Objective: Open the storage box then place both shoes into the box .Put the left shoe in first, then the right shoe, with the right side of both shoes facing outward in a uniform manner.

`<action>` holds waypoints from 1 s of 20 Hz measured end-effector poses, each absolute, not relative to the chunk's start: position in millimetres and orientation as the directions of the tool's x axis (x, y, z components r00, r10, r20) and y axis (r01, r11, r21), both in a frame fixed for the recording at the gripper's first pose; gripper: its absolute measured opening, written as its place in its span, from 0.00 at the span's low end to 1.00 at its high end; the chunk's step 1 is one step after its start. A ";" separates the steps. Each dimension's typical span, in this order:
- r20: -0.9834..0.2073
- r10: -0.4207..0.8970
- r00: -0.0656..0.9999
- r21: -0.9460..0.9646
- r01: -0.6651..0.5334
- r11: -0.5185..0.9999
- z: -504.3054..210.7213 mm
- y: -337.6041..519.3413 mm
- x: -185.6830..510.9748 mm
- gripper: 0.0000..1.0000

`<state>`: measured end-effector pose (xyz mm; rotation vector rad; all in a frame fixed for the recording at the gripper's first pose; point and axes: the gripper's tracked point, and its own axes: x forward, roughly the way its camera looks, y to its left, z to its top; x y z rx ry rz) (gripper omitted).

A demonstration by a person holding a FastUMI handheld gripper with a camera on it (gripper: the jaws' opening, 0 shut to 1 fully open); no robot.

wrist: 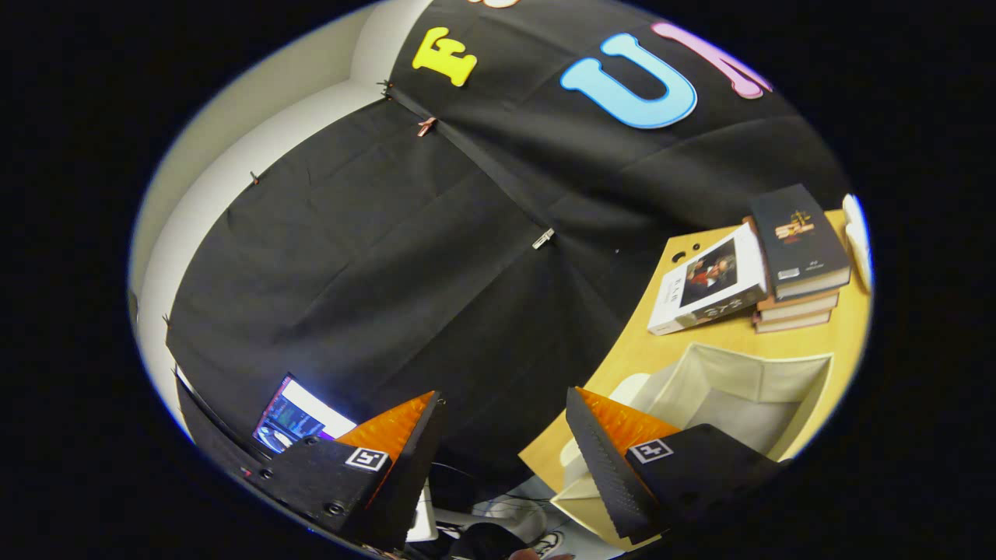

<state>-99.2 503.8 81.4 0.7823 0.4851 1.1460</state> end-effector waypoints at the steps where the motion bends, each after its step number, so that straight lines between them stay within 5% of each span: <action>1: 0.035 0.925 0.379 0.742 -0.630 0.230 79.9 491.2 -99.1 0.96; 11: -0.124 0.764 0.633 0.577 -0.580 0.575 24.8 337.2 -75.5 0.97; 20: -0.361 0.603 0.712 0.483 -0.410 0.774 -72.8 208.3 -88.2 0.98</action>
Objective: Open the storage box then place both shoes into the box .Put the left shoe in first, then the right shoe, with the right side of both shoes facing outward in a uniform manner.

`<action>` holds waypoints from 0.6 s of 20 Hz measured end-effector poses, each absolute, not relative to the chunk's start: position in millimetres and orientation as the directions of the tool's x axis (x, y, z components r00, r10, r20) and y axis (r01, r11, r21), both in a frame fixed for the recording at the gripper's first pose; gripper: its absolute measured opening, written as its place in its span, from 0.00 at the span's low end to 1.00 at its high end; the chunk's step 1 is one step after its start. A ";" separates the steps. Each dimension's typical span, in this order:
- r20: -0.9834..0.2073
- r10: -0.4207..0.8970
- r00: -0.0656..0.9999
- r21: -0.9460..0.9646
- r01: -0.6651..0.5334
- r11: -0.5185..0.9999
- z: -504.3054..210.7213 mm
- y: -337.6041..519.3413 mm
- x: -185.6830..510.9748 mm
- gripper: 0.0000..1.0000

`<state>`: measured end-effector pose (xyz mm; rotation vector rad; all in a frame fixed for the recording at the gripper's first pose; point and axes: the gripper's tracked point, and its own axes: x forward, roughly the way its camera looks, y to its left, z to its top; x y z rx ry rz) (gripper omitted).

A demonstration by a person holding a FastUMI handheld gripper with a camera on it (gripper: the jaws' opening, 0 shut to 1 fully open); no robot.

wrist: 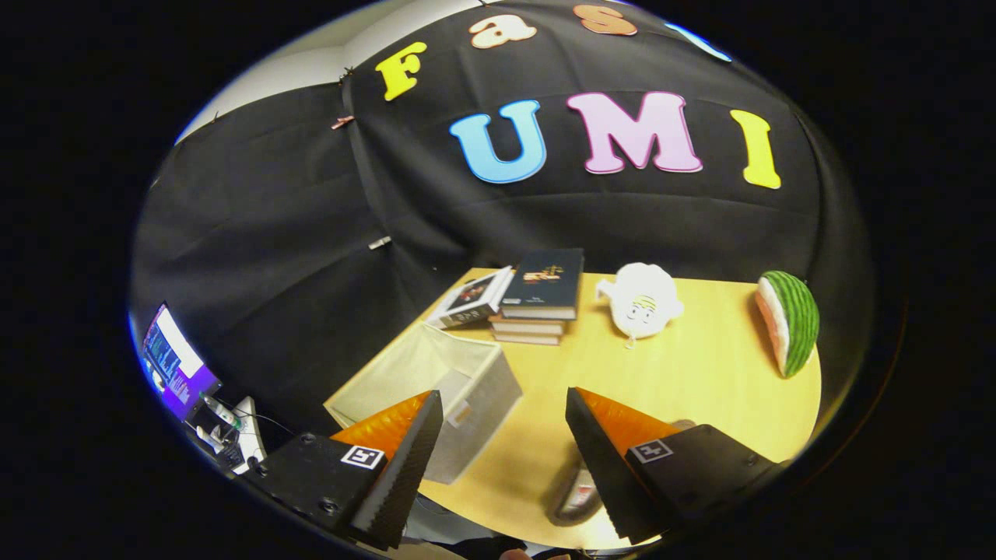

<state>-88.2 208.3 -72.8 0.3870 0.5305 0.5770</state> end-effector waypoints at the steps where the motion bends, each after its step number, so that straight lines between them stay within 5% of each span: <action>1: -0.391 0.587 0.709 0.474 -0.391 0.789 -86.6 199.5 -91.0 0.98; 12: -0.686 0.490 0.537 0.382 -0.308 0.871 -266.2 187.6 -108.7 0.86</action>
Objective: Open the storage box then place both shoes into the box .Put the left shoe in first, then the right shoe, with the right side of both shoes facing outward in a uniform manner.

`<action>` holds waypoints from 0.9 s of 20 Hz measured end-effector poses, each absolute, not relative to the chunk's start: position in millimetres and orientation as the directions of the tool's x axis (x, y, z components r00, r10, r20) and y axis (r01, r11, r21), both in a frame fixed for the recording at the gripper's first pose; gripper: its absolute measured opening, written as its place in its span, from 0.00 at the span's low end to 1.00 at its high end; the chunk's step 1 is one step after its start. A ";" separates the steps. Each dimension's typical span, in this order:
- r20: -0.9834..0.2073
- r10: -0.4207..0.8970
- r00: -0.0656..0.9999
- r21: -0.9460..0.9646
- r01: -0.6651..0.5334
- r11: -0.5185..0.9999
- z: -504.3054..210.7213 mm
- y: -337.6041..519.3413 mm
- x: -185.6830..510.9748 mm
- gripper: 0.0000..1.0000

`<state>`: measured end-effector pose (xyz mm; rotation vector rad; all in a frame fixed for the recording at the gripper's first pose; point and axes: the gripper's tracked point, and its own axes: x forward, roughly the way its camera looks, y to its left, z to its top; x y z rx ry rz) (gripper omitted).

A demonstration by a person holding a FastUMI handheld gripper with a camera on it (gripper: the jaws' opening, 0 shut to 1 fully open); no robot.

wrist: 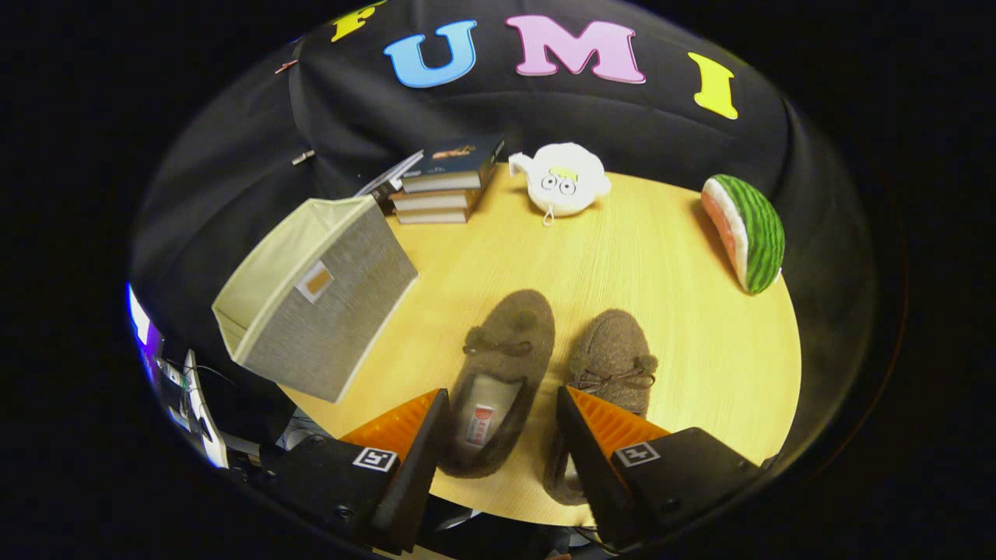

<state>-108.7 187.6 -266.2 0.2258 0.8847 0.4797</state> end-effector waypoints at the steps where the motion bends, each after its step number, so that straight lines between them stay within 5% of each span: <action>1: -0.714 0.473 0.516 0.368 -0.299 0.881 -282.4 189.8 -108.1 0.82; 3: -0.743 0.458 0.488 0.364 -0.279 0.888 -303.9 194.7 -101.9 0.71; 7: -0.765 0.424 0.484 0.332 -0.267 0.905 -328.6 207.7 -84.1 0.66; 8: -0.774 0.410 0.482 0.320 -0.261 0.911 -334.1 210.5 -79.6 0.51; 10: -0.782 0.390 0.486 0.316 -0.230 0.920 -334.8 213.3 -73.1 0.44; 14: -0.786 0.361 0.502 0.322 -0.167 0.932 -334.2 205.9 -68.7 0.14; 18: -0.781 0.349 0.518 0.324 -0.141 0.935 -325.1 200.3 -67.5 0.08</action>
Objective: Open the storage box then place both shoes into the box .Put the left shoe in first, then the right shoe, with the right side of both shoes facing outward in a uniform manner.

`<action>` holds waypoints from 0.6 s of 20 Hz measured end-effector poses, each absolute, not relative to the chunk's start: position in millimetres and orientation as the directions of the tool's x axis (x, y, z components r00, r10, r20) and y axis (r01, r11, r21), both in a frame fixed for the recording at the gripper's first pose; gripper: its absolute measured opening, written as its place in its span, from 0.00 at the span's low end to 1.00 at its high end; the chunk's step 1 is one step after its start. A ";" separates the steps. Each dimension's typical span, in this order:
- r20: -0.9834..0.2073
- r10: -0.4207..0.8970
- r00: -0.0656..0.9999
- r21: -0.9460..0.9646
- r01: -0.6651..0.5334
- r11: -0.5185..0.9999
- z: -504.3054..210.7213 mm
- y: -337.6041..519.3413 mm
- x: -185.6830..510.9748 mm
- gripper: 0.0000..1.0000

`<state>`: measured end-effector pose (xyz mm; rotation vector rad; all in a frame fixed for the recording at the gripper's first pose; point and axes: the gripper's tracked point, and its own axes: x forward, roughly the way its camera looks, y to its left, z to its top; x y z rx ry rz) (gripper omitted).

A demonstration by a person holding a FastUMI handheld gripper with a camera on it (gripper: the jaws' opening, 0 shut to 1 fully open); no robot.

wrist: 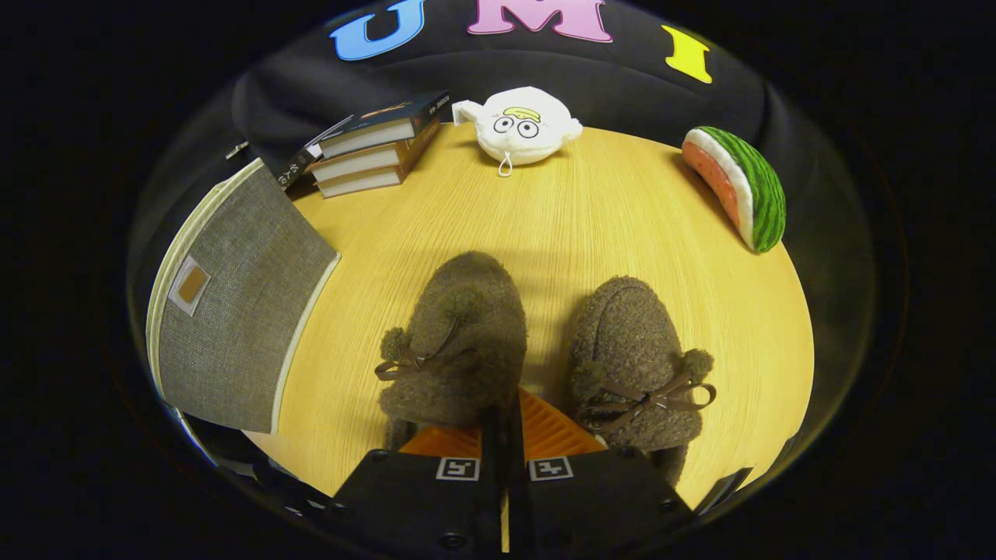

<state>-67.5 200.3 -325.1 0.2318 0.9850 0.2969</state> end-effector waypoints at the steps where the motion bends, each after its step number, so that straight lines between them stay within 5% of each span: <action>1: -0.779 0.346 0.523 0.320 -0.142 0.937 -322.1 199.2 -68.2 0.09; 12: -0.699 0.374 0.609 0.433 -0.055 0.900 -205.4 183.5 -58.5 0.08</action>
